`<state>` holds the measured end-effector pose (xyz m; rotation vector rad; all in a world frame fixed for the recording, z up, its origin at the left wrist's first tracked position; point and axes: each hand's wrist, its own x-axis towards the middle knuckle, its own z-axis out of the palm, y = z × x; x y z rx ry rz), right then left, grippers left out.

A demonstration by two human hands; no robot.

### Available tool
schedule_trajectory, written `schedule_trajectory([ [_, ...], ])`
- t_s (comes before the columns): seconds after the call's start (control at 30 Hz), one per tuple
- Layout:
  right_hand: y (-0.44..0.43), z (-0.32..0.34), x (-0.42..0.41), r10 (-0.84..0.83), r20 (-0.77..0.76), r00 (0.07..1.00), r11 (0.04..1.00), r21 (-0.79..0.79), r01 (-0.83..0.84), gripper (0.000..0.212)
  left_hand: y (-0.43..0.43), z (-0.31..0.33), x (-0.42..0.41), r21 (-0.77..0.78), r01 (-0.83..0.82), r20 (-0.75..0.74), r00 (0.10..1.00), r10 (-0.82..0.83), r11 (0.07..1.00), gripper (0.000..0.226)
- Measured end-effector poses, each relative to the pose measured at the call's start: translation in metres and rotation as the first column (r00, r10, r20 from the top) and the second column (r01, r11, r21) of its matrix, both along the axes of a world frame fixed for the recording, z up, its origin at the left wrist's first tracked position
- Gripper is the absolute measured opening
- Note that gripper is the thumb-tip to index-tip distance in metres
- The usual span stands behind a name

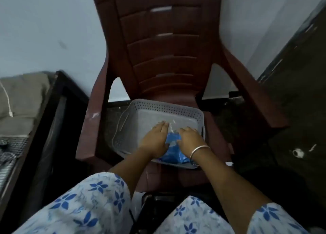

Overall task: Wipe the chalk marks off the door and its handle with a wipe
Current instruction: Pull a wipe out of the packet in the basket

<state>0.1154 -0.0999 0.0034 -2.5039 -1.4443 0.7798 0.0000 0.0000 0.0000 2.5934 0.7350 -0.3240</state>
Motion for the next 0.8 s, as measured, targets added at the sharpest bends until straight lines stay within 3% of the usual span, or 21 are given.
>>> schedule_trajectory([
  [0.13,-0.001,-0.016,0.0,-0.034,0.018,0.999,0.999,-0.017,0.034,0.032,-0.002,-0.017,-0.01,-0.077,-0.059,-0.036,0.998,0.056,0.995,0.08],
  [0.23,0.016,-0.051,-0.017,-0.044,-0.076,0.996,0.997,-0.066,0.039,0.029,0.006,-0.053,-0.028,-0.193,-0.127,-0.092,0.99,0.111,0.973,0.081],
  [0.47,0.028,-0.058,-0.013,0.049,0.014,0.999,0.997,-0.066,-0.048,0.03,0.002,-0.06,-0.023,-0.197,-0.15,-0.003,0.988,0.153,0.969,0.075],
  [0.8,0.035,-0.065,-0.023,-0.04,0.024,0.999,0.997,-0.072,0.042,0.025,-0.002,-0.063,-0.02,-0.224,-0.163,0.054,0.982,0.179,0.961,0.063],
])
